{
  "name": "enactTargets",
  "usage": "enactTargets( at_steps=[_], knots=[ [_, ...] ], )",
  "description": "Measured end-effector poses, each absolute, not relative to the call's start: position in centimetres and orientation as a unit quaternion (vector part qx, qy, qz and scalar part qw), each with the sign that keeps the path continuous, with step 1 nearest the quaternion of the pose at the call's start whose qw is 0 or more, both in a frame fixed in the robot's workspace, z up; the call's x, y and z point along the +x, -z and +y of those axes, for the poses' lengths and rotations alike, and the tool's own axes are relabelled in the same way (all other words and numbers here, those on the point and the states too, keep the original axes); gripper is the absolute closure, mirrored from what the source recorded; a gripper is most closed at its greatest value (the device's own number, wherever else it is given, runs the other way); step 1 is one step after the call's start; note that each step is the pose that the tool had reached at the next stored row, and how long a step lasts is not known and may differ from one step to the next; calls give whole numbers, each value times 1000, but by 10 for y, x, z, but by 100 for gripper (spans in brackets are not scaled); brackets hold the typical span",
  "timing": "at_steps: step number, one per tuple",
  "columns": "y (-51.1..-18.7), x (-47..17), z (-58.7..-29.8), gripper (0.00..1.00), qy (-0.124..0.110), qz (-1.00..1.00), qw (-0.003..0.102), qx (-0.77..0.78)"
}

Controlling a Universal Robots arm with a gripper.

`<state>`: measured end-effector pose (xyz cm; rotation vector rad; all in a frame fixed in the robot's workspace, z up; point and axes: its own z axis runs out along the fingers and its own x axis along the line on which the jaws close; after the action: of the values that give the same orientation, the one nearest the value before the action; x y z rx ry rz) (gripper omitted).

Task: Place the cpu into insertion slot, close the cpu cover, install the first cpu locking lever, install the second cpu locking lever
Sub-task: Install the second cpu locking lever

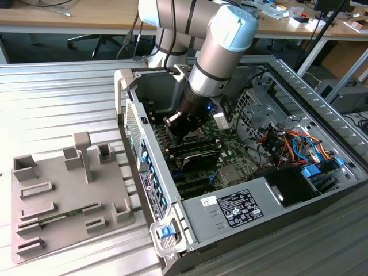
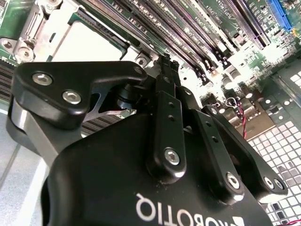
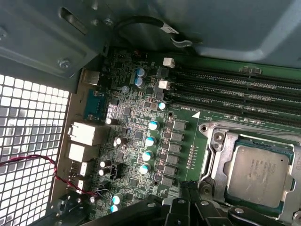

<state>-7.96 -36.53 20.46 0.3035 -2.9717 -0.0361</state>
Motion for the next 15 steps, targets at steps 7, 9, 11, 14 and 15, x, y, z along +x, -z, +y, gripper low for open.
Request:
enactTargets(
  at_steps=[7,9,11,14,15],
  knots=[
    [-202,-80,-363,89,18,-991,76,106],
    [-201,-80,-363,89,20,-991,76,106],
    [-201,-80,-364,89,20,-991,76,106],
    [-201,-80,-368,89,21,-991,76,106],
    [-202,-81,-370,89,21,-991,76,106]
  ],
)
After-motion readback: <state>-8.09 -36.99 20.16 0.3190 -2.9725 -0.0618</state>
